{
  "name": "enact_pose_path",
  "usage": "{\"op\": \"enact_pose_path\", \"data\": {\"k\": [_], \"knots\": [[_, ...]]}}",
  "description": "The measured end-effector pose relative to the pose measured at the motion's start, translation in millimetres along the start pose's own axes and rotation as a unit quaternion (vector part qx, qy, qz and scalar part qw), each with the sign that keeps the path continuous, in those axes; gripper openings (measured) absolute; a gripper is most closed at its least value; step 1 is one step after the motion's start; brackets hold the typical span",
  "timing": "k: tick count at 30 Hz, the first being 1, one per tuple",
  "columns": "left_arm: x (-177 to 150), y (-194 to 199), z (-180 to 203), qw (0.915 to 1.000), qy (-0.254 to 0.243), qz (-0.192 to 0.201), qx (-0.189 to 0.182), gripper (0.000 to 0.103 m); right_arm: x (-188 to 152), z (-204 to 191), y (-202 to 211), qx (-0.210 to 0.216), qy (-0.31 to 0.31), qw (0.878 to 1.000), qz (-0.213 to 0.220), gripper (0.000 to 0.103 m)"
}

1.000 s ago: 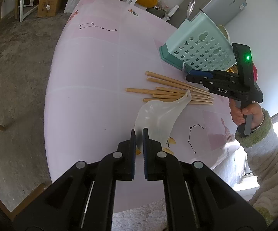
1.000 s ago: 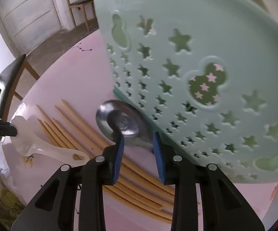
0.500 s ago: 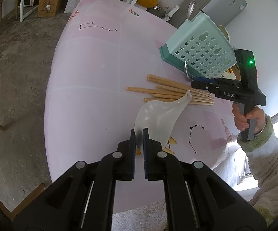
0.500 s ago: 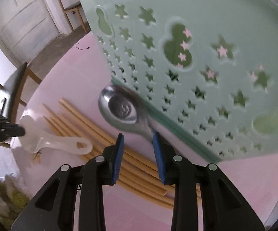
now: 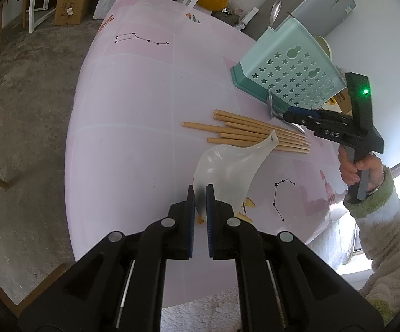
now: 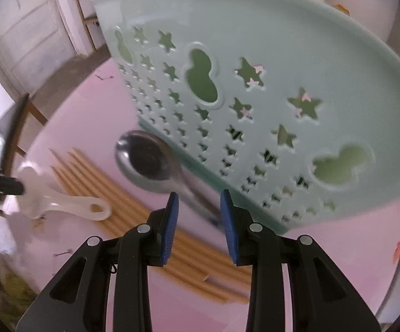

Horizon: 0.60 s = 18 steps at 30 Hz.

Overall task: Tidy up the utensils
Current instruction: 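Lift the metal spoon off the chopsticks with the right gripper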

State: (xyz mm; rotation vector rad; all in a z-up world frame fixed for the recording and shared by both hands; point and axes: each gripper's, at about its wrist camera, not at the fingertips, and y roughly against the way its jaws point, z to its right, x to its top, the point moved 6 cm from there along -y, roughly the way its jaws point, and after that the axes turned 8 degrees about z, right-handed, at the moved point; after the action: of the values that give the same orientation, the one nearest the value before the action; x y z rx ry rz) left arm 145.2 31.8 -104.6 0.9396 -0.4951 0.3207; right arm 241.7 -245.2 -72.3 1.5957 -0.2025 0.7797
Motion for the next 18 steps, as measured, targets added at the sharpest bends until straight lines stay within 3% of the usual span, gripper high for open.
{"op": "enact_pose_path", "data": {"k": [4,10,18], "knots": [[-0.1,-0.1,0.1,1.0,-0.001,0.0,0.001,0.006,-2.2,-4.5,-6.7,0.001,0.039,0.999,-0.015,0.033],[-0.3,-0.1,0.4,1.0,0.0,0.0,0.0,0.007,-5.6,-10.5,-2.3,0.039,0.03,0.998,-0.036,0.033],[-0.4,0.0,0.5,1.0,-0.001,0.0,0.0,0.007,2.6,-33.0,-15.6,0.022,0.074,0.996,-0.033,0.033]]}}
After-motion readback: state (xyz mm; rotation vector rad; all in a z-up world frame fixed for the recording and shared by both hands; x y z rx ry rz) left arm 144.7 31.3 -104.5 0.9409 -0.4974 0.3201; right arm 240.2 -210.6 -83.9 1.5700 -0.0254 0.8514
